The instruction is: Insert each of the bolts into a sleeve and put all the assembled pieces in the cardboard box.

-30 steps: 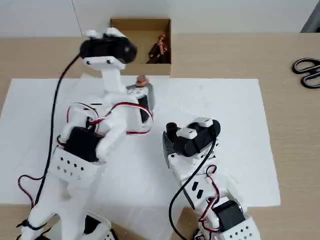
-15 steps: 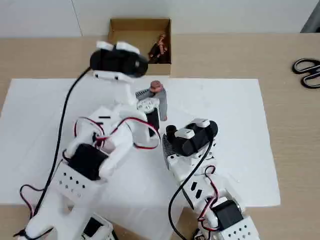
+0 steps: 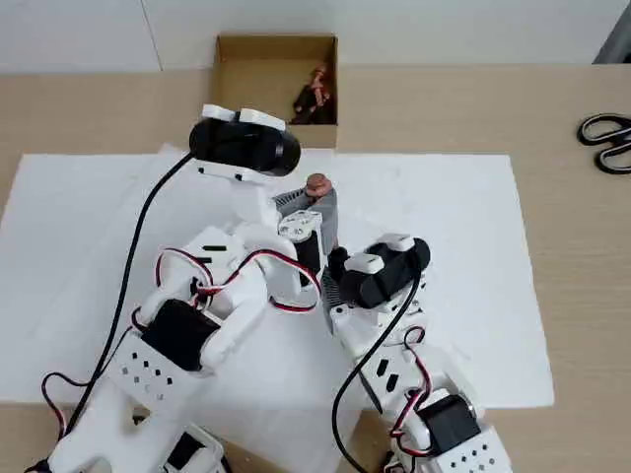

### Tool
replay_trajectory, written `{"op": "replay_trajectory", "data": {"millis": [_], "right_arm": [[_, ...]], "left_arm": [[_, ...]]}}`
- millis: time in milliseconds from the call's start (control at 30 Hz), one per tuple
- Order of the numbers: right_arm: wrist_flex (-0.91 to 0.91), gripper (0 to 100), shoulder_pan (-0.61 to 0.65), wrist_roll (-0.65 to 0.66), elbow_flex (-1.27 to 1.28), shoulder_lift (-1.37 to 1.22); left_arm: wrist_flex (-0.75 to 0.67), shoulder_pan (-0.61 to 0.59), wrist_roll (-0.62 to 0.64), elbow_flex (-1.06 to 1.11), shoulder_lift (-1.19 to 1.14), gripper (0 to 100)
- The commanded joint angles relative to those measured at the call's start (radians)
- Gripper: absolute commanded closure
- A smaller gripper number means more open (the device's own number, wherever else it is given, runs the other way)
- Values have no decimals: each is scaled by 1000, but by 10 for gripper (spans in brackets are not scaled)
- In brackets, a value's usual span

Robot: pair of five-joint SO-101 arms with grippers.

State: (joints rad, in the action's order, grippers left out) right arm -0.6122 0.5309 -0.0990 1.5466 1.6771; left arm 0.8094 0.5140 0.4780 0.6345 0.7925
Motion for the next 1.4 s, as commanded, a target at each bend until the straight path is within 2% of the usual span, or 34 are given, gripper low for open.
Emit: {"op": "replay_trajectory", "data": {"millis": [0, 367, 900, 1367], "right_arm": [[5, 995, 4, -8, -11, 15], [5, 995, 7, -8, -6, 15], [5, 994, 24, -3, -8, 15], [5, 993, 25, -2, -14, 15]], "left_arm": [[-28, 3, 5, -2, 37, 994], [-28, 35, 5, 38, 37, 994], [97, 40, 5, 31, 37, 994], [100, 34, 5, 4, 38, 994]]}}
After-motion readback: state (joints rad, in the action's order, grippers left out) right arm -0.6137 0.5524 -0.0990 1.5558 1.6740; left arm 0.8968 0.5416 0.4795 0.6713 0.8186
